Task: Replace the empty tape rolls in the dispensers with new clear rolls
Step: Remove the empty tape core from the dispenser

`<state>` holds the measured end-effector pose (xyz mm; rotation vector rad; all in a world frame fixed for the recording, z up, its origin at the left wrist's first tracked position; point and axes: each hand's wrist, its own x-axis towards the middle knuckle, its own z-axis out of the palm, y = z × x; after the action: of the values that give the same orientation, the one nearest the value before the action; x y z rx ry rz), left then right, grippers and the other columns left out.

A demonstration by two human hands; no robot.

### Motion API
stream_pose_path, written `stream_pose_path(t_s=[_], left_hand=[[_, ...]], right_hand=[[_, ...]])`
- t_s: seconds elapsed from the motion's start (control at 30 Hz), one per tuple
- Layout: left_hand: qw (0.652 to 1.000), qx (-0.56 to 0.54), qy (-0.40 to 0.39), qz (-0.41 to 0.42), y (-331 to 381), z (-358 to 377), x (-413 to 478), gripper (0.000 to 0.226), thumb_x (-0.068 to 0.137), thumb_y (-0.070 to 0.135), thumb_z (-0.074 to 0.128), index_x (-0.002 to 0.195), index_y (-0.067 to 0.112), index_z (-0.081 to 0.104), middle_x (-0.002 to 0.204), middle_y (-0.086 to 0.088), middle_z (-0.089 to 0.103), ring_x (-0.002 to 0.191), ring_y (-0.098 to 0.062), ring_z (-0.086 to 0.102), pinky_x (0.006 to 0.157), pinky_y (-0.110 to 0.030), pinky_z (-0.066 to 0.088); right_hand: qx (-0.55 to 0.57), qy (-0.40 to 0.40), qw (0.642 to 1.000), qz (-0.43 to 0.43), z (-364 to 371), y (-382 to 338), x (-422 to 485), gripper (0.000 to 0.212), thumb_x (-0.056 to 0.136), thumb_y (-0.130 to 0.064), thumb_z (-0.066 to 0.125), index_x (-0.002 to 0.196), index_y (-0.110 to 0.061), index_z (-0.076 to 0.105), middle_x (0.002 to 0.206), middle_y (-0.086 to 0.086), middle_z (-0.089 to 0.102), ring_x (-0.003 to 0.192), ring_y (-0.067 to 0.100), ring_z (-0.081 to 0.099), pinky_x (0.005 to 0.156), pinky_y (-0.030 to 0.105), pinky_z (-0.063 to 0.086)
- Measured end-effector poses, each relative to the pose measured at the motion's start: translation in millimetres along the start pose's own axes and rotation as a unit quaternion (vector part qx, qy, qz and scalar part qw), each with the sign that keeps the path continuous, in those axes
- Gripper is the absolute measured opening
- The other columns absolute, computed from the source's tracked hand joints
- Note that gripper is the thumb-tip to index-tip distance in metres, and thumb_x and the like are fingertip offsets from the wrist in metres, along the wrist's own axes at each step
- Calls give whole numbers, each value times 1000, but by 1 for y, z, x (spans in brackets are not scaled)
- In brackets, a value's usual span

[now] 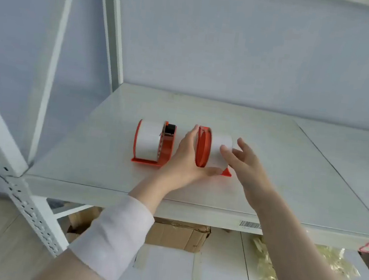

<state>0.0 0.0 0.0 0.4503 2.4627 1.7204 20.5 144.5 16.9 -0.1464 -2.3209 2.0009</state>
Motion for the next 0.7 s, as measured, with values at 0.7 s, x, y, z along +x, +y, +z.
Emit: stream_pose_path(t_s=[0.7], left_hand=[[995,61,12,73,-32,20,31,98,59,30,82,140,27,27,134,5,52,121,-9,51,102,-32,43]], right_hand=[[94,-31,993,-66,5,-30,38,21,94,-15,47,88,0,61,55,-6,70,55,4,66,51,16,50]])
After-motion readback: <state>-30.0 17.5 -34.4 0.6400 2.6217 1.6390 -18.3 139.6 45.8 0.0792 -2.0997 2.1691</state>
